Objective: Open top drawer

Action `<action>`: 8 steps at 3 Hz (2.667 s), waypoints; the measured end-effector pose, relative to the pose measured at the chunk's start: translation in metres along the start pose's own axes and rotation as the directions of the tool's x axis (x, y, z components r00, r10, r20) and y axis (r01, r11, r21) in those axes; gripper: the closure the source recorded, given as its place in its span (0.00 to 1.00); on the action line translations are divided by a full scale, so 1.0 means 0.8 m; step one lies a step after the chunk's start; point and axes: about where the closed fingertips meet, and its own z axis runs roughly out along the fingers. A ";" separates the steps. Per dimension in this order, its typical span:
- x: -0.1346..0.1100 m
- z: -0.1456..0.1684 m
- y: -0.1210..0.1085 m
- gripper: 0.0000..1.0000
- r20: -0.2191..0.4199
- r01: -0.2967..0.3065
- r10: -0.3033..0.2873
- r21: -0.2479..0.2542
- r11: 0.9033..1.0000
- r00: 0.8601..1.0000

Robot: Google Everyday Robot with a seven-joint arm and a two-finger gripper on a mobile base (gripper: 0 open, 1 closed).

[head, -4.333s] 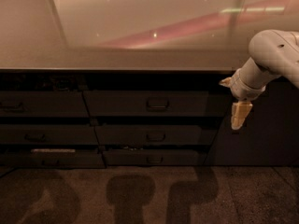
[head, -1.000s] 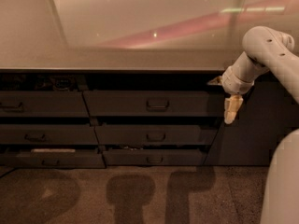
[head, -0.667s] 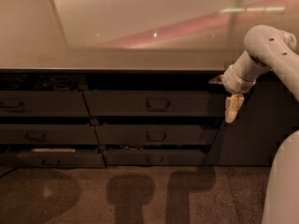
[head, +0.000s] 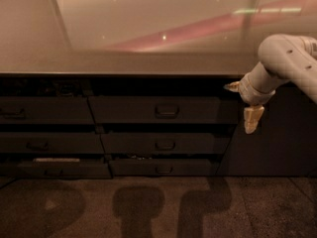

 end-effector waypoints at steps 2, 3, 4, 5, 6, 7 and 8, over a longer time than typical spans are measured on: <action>0.002 0.021 0.006 0.00 -0.062 0.057 -0.056 0.011 0.998 0.996; 0.003 0.027 0.001 0.00 -0.112 0.053 -0.053 -0.003 0.999 0.992; 0.012 0.048 -0.009 0.00 -0.142 0.031 -0.039 -0.053 0.998 0.989; 0.024 0.062 -0.020 0.00 -0.133 0.013 -0.024 -0.079 0.997 0.991; 0.024 0.062 -0.020 0.00 -0.133 0.013 -0.024 -0.079 0.997 0.991; 0.024 0.069 0.007 0.00 -0.060 0.069 -0.072 -0.050 0.996 0.996; 0.035 0.068 0.022 0.00 -0.049 0.119 -0.121 -0.048 0.992 0.991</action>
Offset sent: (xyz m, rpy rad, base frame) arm 0.0009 0.0008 -0.0134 -0.0662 -0.0407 0.0355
